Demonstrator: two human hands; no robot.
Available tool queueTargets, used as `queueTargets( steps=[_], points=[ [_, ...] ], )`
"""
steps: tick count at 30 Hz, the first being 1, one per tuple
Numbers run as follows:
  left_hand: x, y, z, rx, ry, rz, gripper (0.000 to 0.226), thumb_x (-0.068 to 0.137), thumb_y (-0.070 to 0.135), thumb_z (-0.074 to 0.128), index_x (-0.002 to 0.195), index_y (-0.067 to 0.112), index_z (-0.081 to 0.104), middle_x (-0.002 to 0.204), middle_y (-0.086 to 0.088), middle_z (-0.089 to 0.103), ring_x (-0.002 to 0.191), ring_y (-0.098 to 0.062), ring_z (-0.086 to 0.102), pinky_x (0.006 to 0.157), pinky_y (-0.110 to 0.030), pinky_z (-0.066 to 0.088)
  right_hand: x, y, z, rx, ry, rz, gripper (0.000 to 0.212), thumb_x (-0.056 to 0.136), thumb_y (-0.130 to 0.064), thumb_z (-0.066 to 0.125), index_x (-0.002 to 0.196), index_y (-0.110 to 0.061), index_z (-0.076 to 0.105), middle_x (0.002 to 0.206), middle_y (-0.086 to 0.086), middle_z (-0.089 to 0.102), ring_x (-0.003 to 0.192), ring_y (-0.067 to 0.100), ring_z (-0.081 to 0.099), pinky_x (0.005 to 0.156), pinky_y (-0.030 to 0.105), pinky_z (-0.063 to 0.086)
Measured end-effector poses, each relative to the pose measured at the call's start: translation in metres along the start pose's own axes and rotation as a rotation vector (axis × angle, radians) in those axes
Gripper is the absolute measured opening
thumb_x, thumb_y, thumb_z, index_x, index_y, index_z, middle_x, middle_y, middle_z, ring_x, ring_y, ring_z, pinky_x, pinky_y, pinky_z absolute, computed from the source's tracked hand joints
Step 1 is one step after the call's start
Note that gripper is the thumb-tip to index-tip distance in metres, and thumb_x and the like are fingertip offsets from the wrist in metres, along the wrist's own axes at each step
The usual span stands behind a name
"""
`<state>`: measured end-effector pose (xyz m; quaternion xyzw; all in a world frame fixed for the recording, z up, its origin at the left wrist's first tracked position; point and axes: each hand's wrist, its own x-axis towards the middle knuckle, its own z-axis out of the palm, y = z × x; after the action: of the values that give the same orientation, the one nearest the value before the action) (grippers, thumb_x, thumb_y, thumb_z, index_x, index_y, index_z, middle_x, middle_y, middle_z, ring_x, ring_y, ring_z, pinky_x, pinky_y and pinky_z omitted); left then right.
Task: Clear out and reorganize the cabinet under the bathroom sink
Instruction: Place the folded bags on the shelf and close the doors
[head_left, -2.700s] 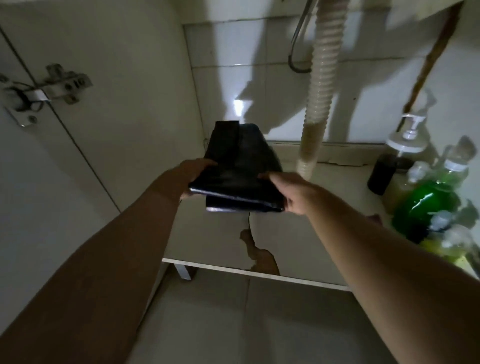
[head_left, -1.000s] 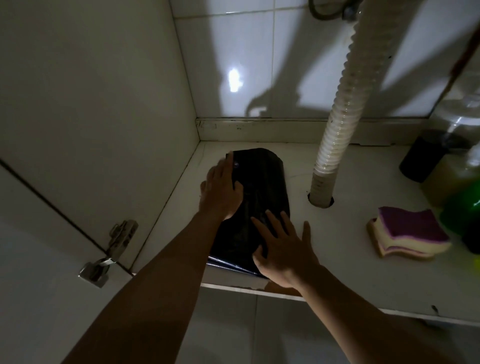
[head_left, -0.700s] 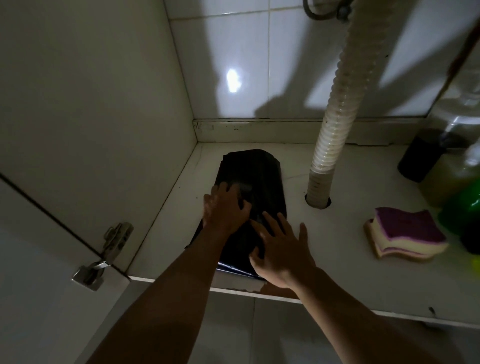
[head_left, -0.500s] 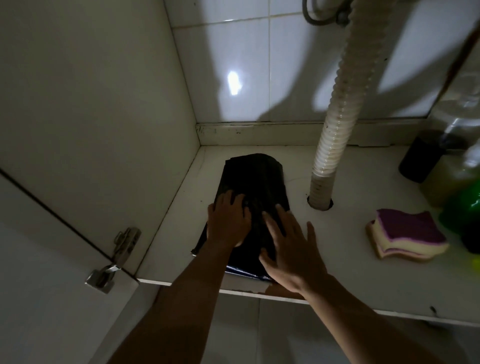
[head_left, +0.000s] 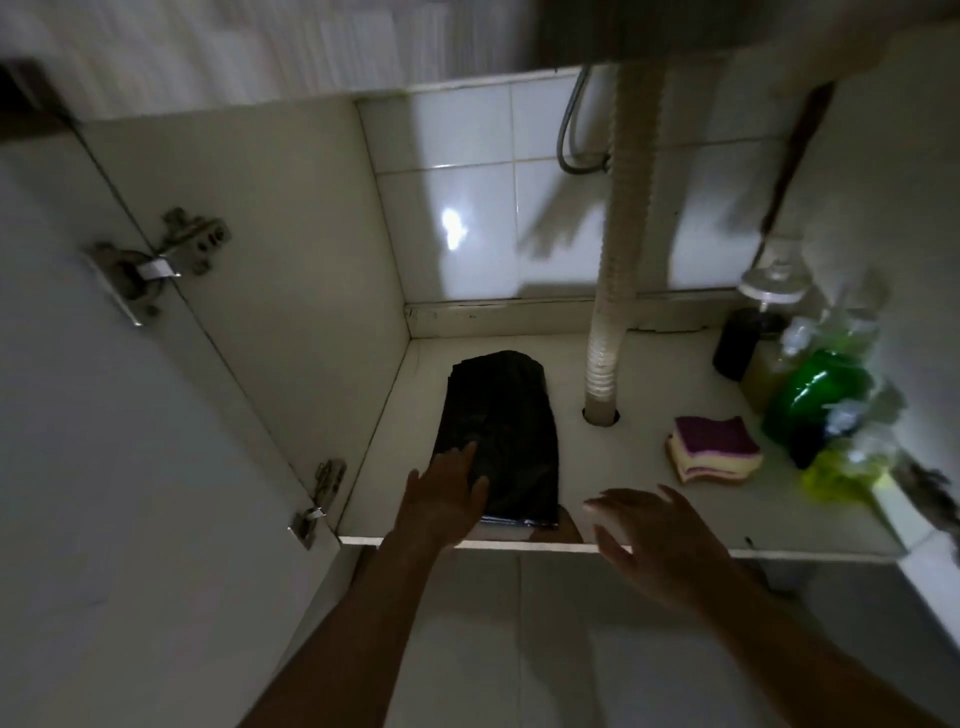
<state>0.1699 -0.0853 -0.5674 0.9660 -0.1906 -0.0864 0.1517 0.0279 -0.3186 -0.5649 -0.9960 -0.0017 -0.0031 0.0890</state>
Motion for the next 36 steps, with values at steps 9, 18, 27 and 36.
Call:
queueTargets(
  steps=[9, 18, 27, 36],
  points=[
    [-0.121, 0.14, -0.111, -0.212, 0.038, 0.39, 0.048, 0.097, 0.045, 0.052, 0.141, 0.027, 0.049, 0.141, -0.006, 0.055, 0.123, -0.021, 0.056, 0.098, -0.027, 0.042, -0.185, -0.003, -0.125, -0.018, 0.533, 0.215, 0.031, 0.09, -0.03, 0.063, 0.119, -0.022, 0.07, 0.108, 0.005, 0.074, 0.089, 0.026, 0.071, 0.077, 0.039, 0.057],
    [-0.243, 0.347, -0.177, -0.191, 0.123, 0.98, 0.045, 0.098, 0.044, 0.051, 0.141, 0.029, 0.05, 0.142, 0.001, 0.054, 0.129, -0.017, 0.05, 0.107, -0.031, 0.039, -0.341, 0.007, -0.229, -0.306, 0.997, 0.446, 0.042, 0.085, -0.022, 0.056, 0.127, -0.021, 0.06, 0.117, 0.004, 0.067, 0.102, 0.027, 0.062, 0.087, 0.043, 0.048],
    [-0.327, 0.478, -0.148, -0.131, 0.258, 1.369, 0.056, 0.102, 0.041, 0.039, 0.154, 0.031, 0.02, 0.163, -0.004, 0.02, 0.148, -0.025, 0.025, 0.114, -0.053, 0.032, -0.438, 0.03, -0.251, 0.107, 1.376, 0.854, 0.04, 0.089, -0.023, 0.06, 0.127, -0.015, 0.051, 0.119, 0.008, 0.055, 0.11, 0.028, 0.055, 0.078, 0.03, 0.044],
    [-0.334, 0.49, -0.133, -0.054, 0.32, 1.319, 0.061, 0.099, 0.045, 0.043, 0.154, 0.029, 0.022, 0.162, -0.004, 0.02, 0.146, -0.031, 0.024, 0.109, -0.059, 0.035, -0.424, 0.043, -0.214, 0.465, 1.24, 0.789, 0.028, 0.103, -0.025, 0.041, 0.084, -0.017, 0.059, 0.084, 0.013, 0.064, 0.08, 0.032, 0.062, 0.075, 0.046, 0.055]
  ],
)
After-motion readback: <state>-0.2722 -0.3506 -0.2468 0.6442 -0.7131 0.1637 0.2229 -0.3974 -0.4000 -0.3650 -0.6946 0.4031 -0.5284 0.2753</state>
